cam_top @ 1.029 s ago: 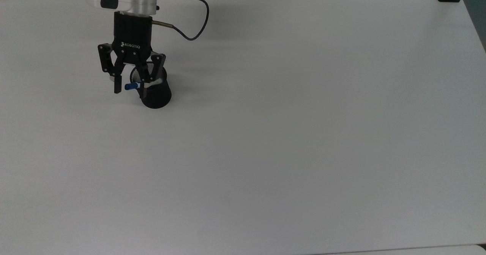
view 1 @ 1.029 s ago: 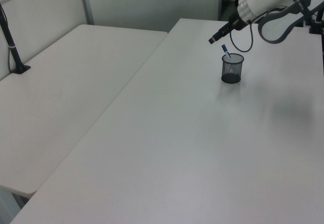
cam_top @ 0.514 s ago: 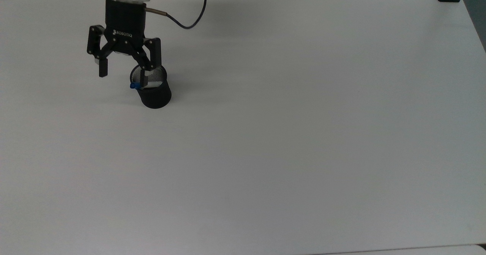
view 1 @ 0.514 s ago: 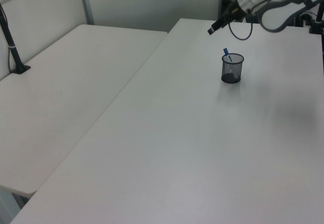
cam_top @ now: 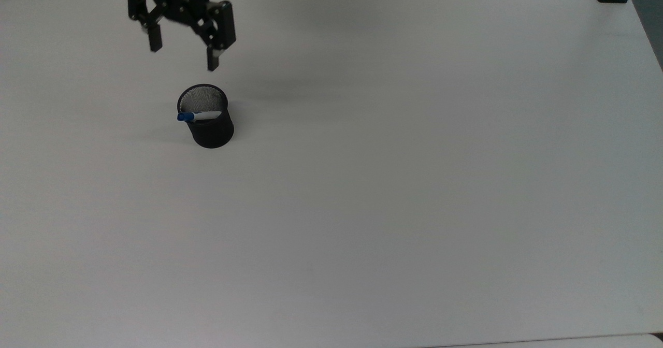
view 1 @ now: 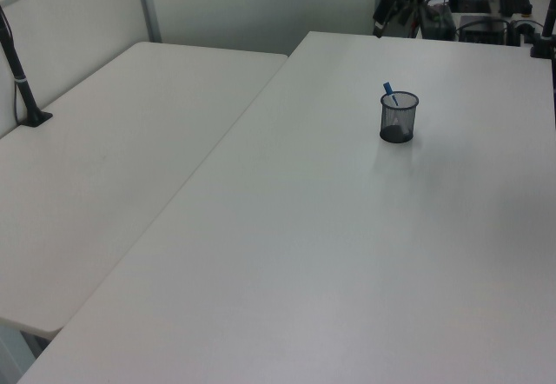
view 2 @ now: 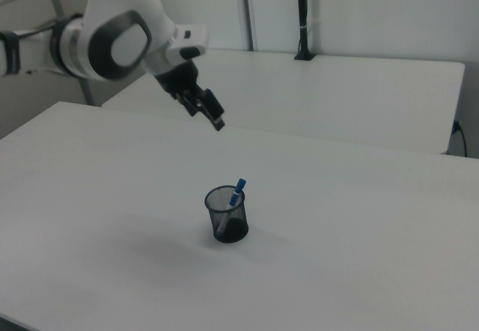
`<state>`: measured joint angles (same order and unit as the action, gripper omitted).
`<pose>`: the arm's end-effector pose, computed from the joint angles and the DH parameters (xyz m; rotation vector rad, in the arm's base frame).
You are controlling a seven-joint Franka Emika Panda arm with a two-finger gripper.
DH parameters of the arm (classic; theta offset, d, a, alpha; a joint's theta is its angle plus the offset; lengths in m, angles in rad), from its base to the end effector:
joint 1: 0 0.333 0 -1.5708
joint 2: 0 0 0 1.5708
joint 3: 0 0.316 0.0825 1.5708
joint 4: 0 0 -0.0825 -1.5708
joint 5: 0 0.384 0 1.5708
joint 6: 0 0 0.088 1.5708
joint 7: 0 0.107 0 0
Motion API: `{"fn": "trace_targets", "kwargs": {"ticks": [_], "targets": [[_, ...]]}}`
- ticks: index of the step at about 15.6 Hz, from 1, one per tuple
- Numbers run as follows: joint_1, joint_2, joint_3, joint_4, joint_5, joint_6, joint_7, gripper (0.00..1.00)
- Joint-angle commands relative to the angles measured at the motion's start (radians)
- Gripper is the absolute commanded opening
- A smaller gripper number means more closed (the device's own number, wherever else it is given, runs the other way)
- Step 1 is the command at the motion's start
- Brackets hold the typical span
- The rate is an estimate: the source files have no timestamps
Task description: Insert the marker
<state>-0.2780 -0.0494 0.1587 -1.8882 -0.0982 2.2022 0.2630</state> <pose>0.5751 -0.0706 0.5616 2.9767 -0.5073 0.5627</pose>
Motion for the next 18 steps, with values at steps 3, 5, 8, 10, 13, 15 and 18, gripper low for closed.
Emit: {"fn": "trace_targets", "kwargs": {"ticks": [3, 5, 8, 10, 13, 15, 18], "targets": [[0.115, 0.006, -0.06, 0.164, -0.001, -0.367, 0.004, 1.0], [0.189, 0.005, -0.123, 0.172, 0.003, -0.421, -0.019, 1.0], [0.235, 0.01, -0.165, 0.172, 0.043, -0.415, -0.137, 1.0], [0.221, 0.023, -0.165, 0.173, 0.072, -0.401, -0.215, 1.0], [0.212, 0.034, -0.16, 0.188, 0.084, -0.375, -0.255, 1.0], [0.212, 0.033, -0.162, 0.189, 0.088, -0.375, -0.243, 1.0], [0.214, 0.028, -0.157, 0.189, 0.081, -0.383, -0.246, 1.0]]}}
